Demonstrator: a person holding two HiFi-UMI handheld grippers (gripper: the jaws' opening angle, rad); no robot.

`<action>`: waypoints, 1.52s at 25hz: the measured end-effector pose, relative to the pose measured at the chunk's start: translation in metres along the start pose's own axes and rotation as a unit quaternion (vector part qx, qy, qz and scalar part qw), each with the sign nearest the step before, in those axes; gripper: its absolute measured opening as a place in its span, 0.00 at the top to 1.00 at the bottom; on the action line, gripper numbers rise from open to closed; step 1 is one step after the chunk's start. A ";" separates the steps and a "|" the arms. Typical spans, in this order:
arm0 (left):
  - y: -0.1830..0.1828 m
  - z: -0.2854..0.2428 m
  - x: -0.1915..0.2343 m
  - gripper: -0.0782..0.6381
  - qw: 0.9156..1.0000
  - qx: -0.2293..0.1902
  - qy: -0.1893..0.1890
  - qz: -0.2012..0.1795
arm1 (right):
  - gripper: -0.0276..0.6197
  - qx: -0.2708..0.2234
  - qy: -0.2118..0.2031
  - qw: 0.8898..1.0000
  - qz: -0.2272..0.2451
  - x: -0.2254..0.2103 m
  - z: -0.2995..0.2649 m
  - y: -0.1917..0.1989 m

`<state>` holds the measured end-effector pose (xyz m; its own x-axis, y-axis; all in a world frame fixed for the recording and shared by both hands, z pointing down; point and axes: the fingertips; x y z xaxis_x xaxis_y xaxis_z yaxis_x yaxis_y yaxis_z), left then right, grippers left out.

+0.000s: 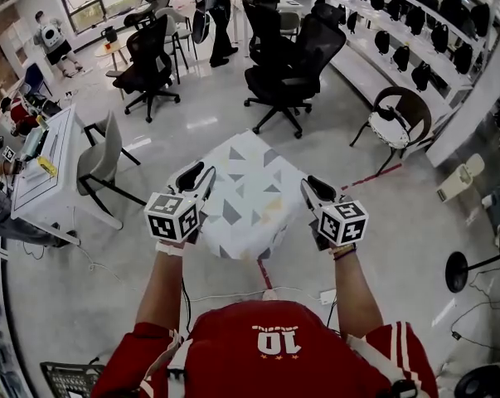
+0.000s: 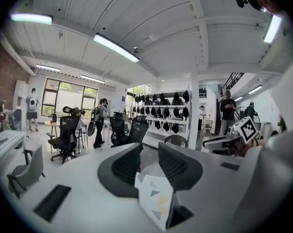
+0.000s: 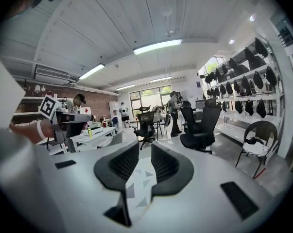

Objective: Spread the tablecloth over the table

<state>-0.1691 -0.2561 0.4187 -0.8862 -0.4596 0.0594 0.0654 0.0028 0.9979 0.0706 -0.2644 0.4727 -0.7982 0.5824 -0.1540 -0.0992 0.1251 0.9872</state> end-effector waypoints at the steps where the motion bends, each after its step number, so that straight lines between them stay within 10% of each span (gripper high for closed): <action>1: -0.005 -0.002 -0.004 0.72 1.000 -0.005 0.003 -0.006 | 0.83 -0.008 -0.001 1.000 0.001 0.001 0.000 -0.007; 18: -0.061 0.004 -0.012 0.86 0.997 -0.078 -0.022 -0.009 | 0.84 -0.096 -0.001 0.995 0.032 0.026 -0.001 -0.084; 38: -0.047 0.016 -0.011 0.88 0.996 -0.077 -0.049 -0.012 | 0.93 -0.107 0.068 0.990 0.061 0.023 0.012 -0.084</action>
<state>-0.1696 -0.2370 0.3715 -0.9285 -0.3686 0.0459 0.1071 -0.1474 0.9833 0.0684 -0.2519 0.3855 -0.8826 0.4683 -0.0411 -0.1095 -0.1198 0.9867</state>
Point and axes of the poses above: the fingertips, and each gripper's own axes: z backward along the fingers, x to its left, y out of its underside, and after that the axes turned 11 degrees about -x, right-handed
